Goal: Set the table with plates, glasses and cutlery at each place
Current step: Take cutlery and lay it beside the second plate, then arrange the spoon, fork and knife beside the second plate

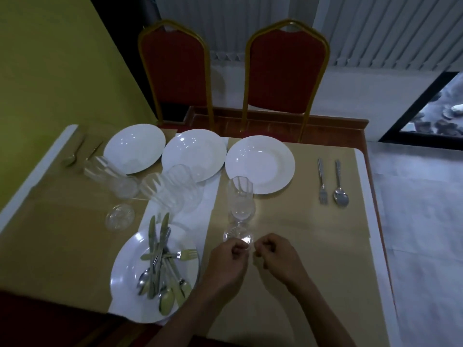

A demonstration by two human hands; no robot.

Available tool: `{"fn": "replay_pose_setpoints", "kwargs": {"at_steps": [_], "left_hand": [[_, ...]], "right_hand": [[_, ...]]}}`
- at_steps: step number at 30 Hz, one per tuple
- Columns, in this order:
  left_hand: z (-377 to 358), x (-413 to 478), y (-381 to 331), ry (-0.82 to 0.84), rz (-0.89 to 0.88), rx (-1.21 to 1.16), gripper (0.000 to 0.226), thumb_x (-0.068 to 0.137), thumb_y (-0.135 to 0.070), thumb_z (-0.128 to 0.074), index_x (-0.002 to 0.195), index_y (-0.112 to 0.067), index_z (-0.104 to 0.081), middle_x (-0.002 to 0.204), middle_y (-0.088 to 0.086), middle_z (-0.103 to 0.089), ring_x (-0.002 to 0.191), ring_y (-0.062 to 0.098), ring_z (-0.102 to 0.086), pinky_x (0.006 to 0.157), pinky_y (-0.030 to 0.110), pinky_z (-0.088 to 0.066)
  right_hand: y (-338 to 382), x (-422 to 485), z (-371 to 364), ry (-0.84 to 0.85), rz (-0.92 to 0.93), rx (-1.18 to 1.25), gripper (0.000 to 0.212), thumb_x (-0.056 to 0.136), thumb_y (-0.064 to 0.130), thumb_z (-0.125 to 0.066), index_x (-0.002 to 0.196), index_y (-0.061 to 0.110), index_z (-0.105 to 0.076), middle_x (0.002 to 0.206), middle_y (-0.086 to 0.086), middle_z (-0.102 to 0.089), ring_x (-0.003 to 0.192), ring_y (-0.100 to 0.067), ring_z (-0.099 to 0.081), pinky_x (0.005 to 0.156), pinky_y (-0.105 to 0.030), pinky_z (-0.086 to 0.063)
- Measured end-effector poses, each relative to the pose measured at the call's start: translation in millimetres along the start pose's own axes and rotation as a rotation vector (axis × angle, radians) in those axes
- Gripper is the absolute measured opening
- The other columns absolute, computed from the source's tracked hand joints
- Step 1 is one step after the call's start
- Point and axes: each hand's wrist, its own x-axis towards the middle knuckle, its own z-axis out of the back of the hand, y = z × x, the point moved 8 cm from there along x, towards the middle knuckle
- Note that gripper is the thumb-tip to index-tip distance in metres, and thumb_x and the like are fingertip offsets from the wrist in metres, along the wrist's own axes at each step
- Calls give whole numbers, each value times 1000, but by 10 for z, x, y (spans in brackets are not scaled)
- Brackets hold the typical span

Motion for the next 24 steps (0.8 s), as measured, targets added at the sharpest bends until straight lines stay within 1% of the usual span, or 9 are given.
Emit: {"fn": "replay_pose_setpoints", "kwargs": {"at_steps": [4, 7, 9, 12, 16, 18, 20, 22, 24], "left_hand": [[450, -83, 303, -17, 16, 50, 16, 89, -20, -59, 95, -29, -70, 93, -16, -68, 87, -3, -62, 72, 7, -45], [787, -119, 520, -56, 36, 52, 18, 89, -17, -59, 101, -22, -71, 98, -10, -69, 93, 6, -63, 81, 17, -49], [1005, -159, 656, -79, 47, 26, 15, 89, -15, -60, 98, -22, -70, 96, -8, -69, 92, 9, -65, 83, 24, -53], [1364, -216, 898, -146, 69, 8, 12, 89, -15, -62, 93, -25, -69, 93, -10, -69, 91, 9, -65, 80, 21, -51], [1742, -301, 1252, -198, 155, -20, 13, 89, -18, -63, 95, -24, -72, 91, -12, -70, 86, 5, -64, 67, 7, -43], [1884, -334, 1403, -225, 192, -20, 14, 89, -18, -63, 96, -24, -72, 91, -9, -72, 86, 8, -66, 69, 11, -46], [2000, -360, 1538, -240, 232, -6, 13, 88, -20, -63, 96, -23, -72, 92, -6, -73, 87, 11, -67, 77, 21, -52], [2091, -375, 1663, -249, 250, 9, 14, 87, -18, -62, 97, -22, -72, 98, -3, -74, 90, 14, -67, 82, 27, -52], [2162, -396, 1750, -254, 250, 37, 17, 87, -15, -61, 100, -18, -72, 104, -2, -72, 93, 13, -64, 81, 22, -45]], "right_hand": [[143, -88, -476, 49, -1, -66, 14, 88, 25, -62, 75, 21, -67, 69, 5, -71, 55, -4, -63, 64, -32, -56], [256, -112, -816, 83, -2, -107, 13, 86, 30, -62, 77, 23, -67, 69, 7, -71, 59, -6, -65, 65, -30, -54], [338, -126, -1048, 117, 2, -107, 12, 87, 28, -63, 78, 21, -67, 69, 4, -70, 61, -8, -65, 65, -31, -55], [476, -142, -1385, 166, 42, -166, 11, 87, 26, -63, 81, 19, -67, 76, 0, -71, 72, -16, -68, 74, -36, -56], [628, -159, -1750, 203, 78, -238, 11, 89, 24, -61, 83, 18, -68, 78, 1, -72, 63, -7, -64, 64, -25, -53], [705, -151, -1899, 203, 116, -299, 12, 89, 25, -60, 85, 17, -68, 82, 3, -70, 68, -9, -63, 62, -18, -47], [801, -135, -2025, 202, 160, -369, 11, 89, 22, -59, 85, 15, -67, 84, 4, -69, 75, -9, -62, 61, -12, -42], [874, -114, -2137, 213, 183, -415, 12, 88, 20, -57, 82, 15, -66, 83, 3, -69, 77, -11, -62, 62, -15, -44], [918, -103, -2217, 216, 197, -465, 13, 88, 20, -56, 82, 15, -67, 83, 2, -69, 77, -13, -64, 68, -23, -49]]}}
